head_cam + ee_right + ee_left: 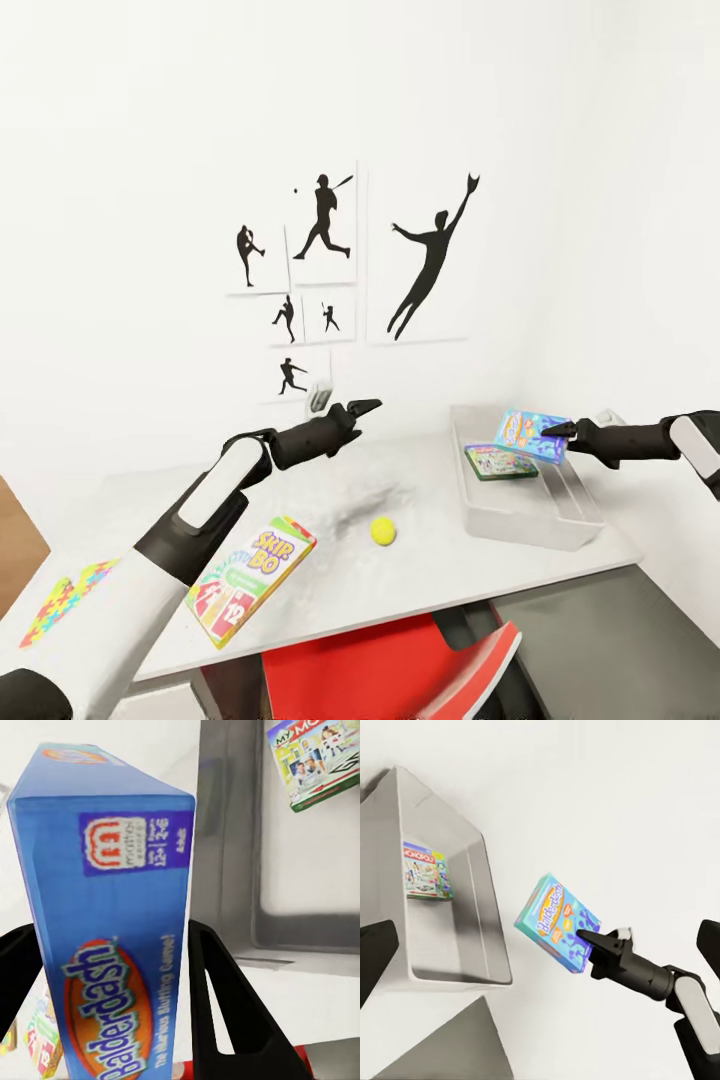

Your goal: Put all the toys in the child's room - the three board games (two on the bed and one on the table), the two jigsaw puzzles on the table, and the tennis ball on the table - inside the toy box on the table in the child's room.

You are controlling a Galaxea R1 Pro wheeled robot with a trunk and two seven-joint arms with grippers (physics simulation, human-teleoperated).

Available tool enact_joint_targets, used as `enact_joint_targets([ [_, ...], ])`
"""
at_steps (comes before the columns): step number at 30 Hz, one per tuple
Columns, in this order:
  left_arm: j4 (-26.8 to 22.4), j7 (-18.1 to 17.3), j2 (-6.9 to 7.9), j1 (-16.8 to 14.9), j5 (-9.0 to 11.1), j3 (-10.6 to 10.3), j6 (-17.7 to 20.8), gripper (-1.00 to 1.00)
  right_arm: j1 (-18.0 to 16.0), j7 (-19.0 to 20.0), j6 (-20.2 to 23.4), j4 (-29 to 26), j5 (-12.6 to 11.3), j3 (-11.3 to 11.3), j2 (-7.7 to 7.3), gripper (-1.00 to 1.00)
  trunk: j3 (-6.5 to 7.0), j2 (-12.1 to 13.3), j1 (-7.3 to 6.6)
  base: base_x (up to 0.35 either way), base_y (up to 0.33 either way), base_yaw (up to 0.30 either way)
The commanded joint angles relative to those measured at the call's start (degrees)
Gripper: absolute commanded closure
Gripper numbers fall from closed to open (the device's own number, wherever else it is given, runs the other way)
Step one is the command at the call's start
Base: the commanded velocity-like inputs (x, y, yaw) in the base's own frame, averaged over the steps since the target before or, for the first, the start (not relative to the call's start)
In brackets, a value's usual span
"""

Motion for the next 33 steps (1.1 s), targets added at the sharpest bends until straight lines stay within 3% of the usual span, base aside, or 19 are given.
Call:
enact_joint_targets([
  [1, -0.2, 1.5, 0.2, -0.3, 1.3, -0.1, 0.1, -1.0, -0.2, 0.6, 0.0, 0.3, 0.3, 0.3, -0.03, 1.0, -0.24, -0.2, 0.04, 0.0, 0.0, 0.0],
  [5, -0.5, 3.8, 0.64, -0.9, 2.9, -0.1, 0.5, -1.0, -0.7, 0.7, 0.0, 1.0, 0.1, 0.2, 0.06, 1.0, -0.61, -0.2, 0.04, 0.0, 0.0, 0.0],
  [13, -0.6, 5.2, 0.89, -1.3, 3.8, 0.0, 0.7, -1.0, -2.6, 0.8, 0.0, 2.5, -0.1, 0.1, 0.11, 1.0, -1.36, -0.2, 0.04, 0.0, 0.0, 0.0],
  [33, -0.6, 6.6, 0.9, -2.9, 4.0, -0.1, 0.7, -1.0, -3.2, 1.0, 0.0, 4.0, -0.2, 0.0, 0.11, 1.0, -3.23, -0.2, 0.04, 0.0, 0.0, 0.0],
])
